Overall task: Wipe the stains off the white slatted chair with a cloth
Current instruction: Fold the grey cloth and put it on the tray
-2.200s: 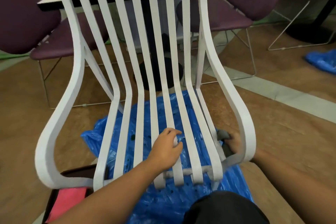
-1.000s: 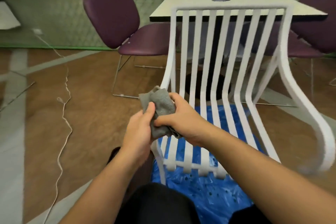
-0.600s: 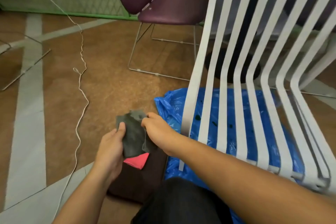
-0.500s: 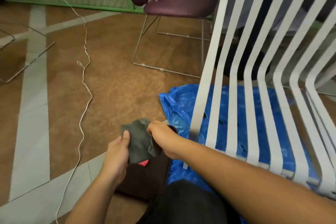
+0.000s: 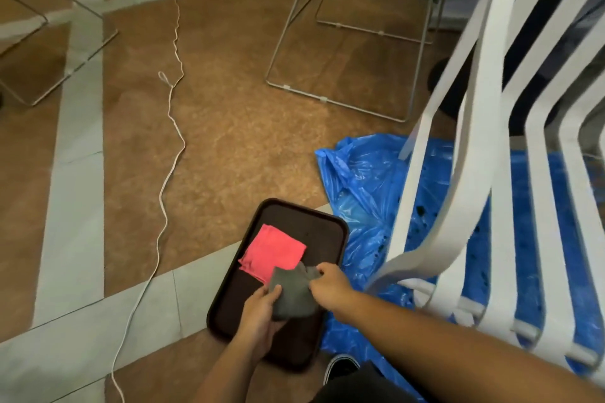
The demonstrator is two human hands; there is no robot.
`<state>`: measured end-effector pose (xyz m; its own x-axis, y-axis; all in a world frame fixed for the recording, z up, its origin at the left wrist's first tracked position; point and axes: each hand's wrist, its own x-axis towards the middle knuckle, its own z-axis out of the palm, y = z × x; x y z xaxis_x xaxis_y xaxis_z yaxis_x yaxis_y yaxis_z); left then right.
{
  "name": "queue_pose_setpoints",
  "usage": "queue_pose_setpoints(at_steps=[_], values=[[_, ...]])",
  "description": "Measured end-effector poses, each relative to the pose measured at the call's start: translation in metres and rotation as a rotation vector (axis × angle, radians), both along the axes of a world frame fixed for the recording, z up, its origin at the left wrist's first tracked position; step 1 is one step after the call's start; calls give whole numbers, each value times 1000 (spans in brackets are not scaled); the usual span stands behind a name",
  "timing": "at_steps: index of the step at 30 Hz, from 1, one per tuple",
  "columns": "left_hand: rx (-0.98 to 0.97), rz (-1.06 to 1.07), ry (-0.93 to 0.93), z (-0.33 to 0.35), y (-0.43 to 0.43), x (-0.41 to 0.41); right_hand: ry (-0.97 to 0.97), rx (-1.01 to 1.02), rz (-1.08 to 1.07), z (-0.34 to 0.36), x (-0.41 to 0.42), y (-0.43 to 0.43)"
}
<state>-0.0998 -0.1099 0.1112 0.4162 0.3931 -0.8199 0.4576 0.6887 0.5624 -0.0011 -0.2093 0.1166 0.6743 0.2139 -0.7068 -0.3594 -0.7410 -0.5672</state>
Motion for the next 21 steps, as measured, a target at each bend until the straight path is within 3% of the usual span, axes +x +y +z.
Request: queue_pose_setpoints(at_steps=[5, 12, 21], values=[[-77, 11, 176, -29, 9, -4, 97, -17, 12, -26, 1, 12], [-94, 80, 47, -43, 22, 10, 408, 144, -192, -22, 7, 30], [-87, 176, 57, -59, 44, 25, 45, -52, -153, -40, 31, 48]])
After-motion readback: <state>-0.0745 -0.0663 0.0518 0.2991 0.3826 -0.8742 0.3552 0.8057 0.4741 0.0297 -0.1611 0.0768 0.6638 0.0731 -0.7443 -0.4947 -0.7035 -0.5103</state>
